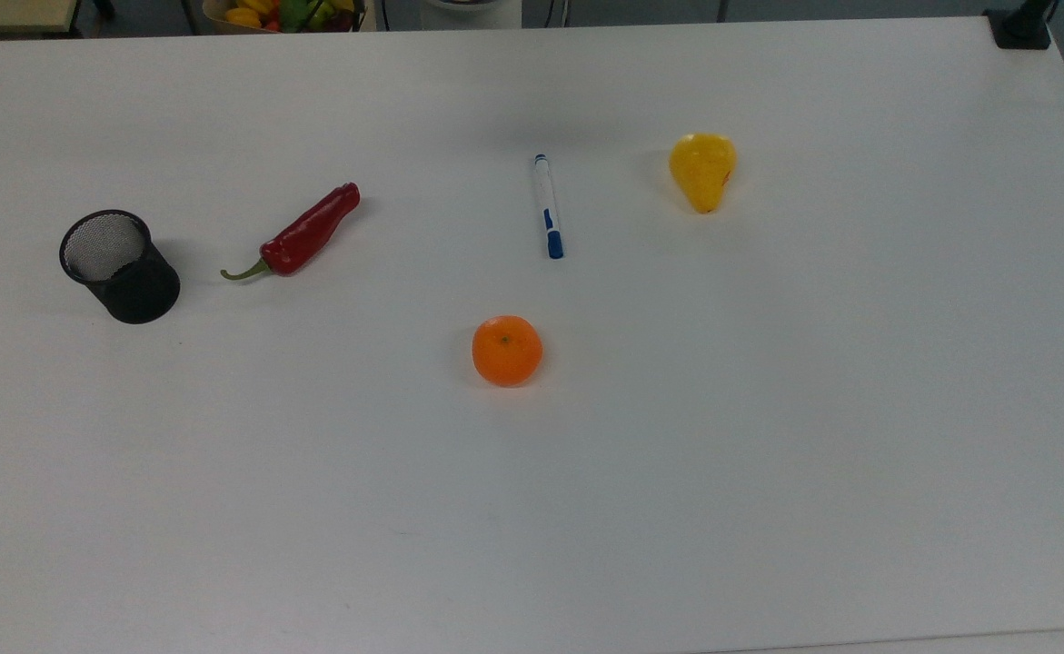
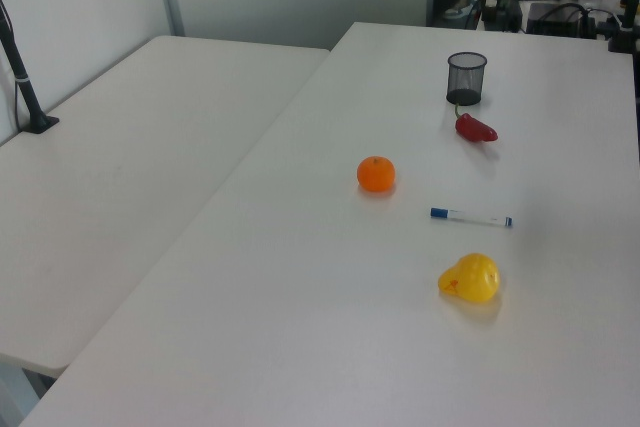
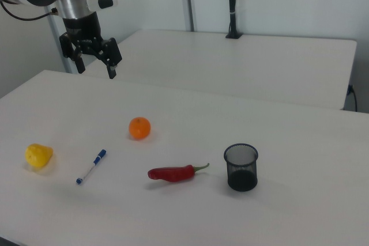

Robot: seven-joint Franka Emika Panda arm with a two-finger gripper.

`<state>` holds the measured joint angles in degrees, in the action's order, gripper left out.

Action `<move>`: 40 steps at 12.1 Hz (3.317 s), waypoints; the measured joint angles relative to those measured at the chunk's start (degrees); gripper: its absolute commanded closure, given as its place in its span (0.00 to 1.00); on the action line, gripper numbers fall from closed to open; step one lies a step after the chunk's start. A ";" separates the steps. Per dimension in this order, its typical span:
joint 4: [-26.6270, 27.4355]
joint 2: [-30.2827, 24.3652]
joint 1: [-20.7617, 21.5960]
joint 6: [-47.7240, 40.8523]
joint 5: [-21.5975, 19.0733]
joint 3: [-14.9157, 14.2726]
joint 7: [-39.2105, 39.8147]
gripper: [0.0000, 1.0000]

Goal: Place marker

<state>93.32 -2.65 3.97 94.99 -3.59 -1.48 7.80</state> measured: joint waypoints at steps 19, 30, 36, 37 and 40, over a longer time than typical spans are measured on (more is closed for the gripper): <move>4.46 0.62 3.69 6.32 0.01 -0.05 -0.41 0.00; 17.11 5.90 9.26 21.10 1.73 0.08 -4.59 0.01; 22.04 11.91 11.32 31.05 4.70 0.30 -7.90 0.16; 22.12 13.15 11.45 32.23 4.70 0.70 -8.11 0.17; 22.14 15.67 11.57 33.15 5.18 1.87 -8.70 0.20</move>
<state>115.46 13.02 15.54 128.15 1.60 0.38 -0.90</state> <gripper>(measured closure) 0.176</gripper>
